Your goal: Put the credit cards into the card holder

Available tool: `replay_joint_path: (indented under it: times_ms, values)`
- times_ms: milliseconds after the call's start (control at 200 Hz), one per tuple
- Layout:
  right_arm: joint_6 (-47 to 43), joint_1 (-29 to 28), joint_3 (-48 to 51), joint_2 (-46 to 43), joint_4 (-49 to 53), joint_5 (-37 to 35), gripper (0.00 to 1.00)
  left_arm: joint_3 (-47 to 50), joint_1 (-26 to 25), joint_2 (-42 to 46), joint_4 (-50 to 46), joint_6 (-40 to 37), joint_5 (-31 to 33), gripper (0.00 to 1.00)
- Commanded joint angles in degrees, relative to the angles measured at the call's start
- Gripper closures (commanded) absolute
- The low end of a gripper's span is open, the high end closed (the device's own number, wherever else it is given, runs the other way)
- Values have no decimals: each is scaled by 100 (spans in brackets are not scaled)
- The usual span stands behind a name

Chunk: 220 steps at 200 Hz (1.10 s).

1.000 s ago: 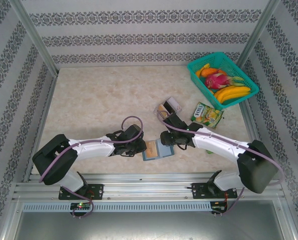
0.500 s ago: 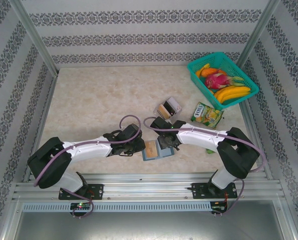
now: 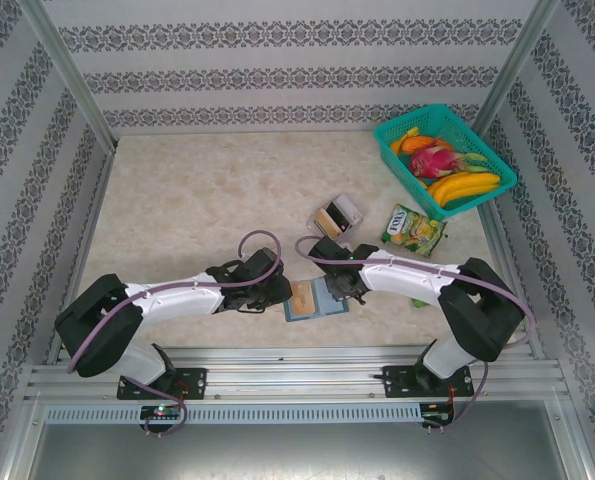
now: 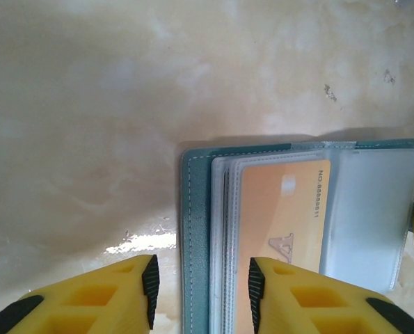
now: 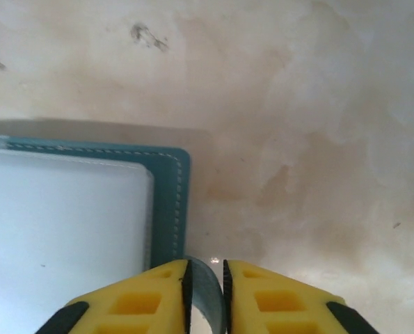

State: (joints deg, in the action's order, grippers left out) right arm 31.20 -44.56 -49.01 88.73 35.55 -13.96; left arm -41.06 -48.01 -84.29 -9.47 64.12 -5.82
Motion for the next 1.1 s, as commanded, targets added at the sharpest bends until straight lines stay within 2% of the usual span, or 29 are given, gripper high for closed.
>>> replay_joint_path:
  times_ms: [0,175,540,814,1094]
  values:
    - [-19,153,208,-172,-281,438,84,67,-7,-85,108,51,-131,55]
    - [-26,332,414,-183,-567,830,92,194,72,-171,486,182,-387,50]
    - [-53,395,463,-53,-727,1055,92,264,99,-496,946,322,-634,48]
    - [-62,374,425,104,-886,1295,92,299,99,-502,1466,305,-849,59]
    - [-59,386,388,276,-914,1334,92,406,99,-8,1880,251,-881,62]
